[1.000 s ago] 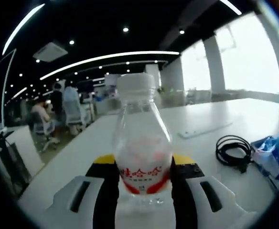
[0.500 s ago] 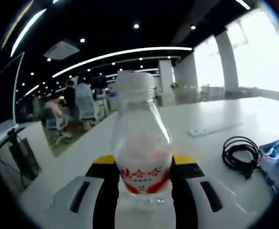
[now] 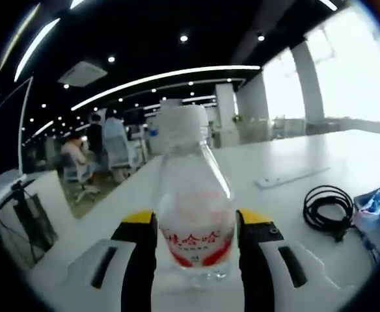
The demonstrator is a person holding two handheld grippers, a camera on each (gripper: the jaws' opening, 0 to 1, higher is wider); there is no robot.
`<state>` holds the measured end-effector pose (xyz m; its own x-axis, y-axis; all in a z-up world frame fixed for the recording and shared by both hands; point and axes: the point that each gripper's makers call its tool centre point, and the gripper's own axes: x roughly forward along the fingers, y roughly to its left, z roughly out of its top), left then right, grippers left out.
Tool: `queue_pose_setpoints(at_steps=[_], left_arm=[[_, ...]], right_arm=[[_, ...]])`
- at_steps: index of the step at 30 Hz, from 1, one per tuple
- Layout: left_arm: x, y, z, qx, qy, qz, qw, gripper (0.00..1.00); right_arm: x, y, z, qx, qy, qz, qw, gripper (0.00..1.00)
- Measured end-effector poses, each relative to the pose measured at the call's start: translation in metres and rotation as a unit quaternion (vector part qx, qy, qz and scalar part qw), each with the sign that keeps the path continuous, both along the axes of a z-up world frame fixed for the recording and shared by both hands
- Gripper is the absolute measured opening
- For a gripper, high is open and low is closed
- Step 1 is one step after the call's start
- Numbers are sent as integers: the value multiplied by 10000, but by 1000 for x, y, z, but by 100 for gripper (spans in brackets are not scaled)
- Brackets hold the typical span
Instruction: Arrange the tabletop items into an orderly group along one side of the table until the central work area is clear of visible clutter.
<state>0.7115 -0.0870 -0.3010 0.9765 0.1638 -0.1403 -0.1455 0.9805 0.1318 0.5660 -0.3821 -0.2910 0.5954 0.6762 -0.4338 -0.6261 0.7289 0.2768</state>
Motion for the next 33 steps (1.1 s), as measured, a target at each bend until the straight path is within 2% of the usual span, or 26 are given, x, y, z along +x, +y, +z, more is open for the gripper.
queue_pose_setpoints(at_steps=[5,9,10,12,13,15,20,22,24,25,27,33], left_arm=[[2,6,6,71,-34,-27,10000,62],[-3,8,12,-10,15,-120,9999,70],[-4,6,17,8,-30,-213,9998,74],[-9,8,19,28,71,-187,9998,82],[-12,8,21,93,143,-222,9996,83],[-17,11,25,171,172,-163,9996,81],[-31,14,35,172,231,-214,9994,88],[-36,13,41,151,205,-246,9994,94],[-41,13,46,68,207,-249,9995,98],[-43,13,47,4,241,-248,9994,99],[-48,12,51,-81,248,-260,9993,99],[-61,5,57,4,354,-442,9984,99]], right_arm=[[15,-17,23,310,-336,-461,9979,100],[17,-29,22,129,-380,-515,9979,100],[17,-31,22,101,-380,-536,9978,100],[18,-37,19,-31,-371,-595,9975,100],[18,-39,18,-94,-383,-602,9974,100],[25,-49,21,-365,-615,-736,9947,100],[25,-57,20,-521,-552,-766,9942,100],[25,-64,12,-708,-462,-802,9932,100],[26,-69,7,-737,-413,-900,9924,100],[26,-72,3,-837,-365,-915,9916,100],[26,-72,3,-792,-345,-958,9916,100],[27,-71,-6,-667,-216,-994,9926,100]])
